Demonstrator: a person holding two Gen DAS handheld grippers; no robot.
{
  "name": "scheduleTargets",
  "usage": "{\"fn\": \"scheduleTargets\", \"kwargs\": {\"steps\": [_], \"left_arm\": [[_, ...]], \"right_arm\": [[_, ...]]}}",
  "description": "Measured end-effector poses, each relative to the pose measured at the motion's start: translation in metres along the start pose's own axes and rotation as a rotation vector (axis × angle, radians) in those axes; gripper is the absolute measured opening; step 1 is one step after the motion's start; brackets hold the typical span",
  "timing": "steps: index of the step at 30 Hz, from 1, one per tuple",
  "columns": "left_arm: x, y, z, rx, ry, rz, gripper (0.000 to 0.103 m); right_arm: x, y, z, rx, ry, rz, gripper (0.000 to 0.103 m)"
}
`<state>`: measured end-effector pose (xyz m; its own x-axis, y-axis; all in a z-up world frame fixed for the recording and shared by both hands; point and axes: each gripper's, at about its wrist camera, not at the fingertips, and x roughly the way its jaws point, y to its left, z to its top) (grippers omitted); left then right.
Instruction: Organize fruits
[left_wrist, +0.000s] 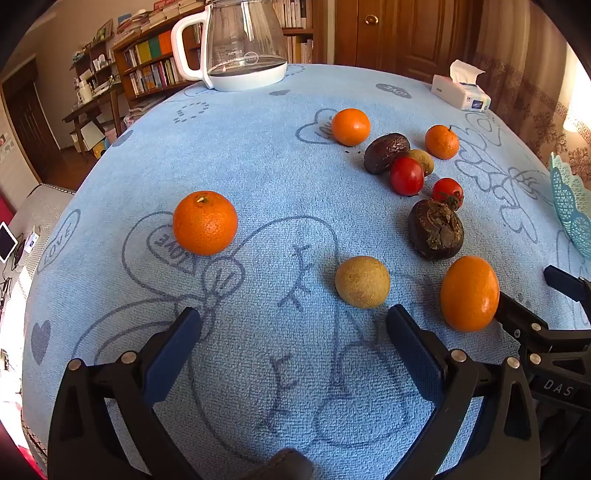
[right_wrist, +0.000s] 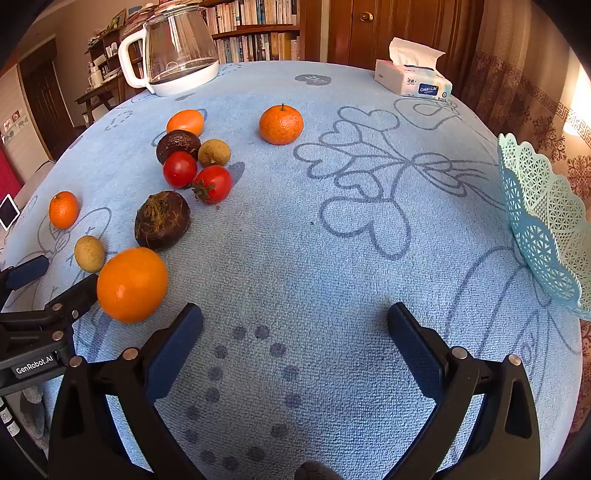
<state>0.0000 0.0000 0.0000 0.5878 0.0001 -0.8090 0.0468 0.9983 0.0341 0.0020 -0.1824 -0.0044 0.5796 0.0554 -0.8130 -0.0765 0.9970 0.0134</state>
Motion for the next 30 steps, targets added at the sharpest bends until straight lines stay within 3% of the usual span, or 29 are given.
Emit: {"fn": "scheduleTargets", "kwargs": {"steps": [30], "left_arm": [[0.0023, -0.0016, 0.0008, 0.002, 0.008, 0.005, 0.098]], "right_arm": [[0.0020, 0.0003, 0.0020, -0.003, 0.000, -0.003, 0.101]]}}
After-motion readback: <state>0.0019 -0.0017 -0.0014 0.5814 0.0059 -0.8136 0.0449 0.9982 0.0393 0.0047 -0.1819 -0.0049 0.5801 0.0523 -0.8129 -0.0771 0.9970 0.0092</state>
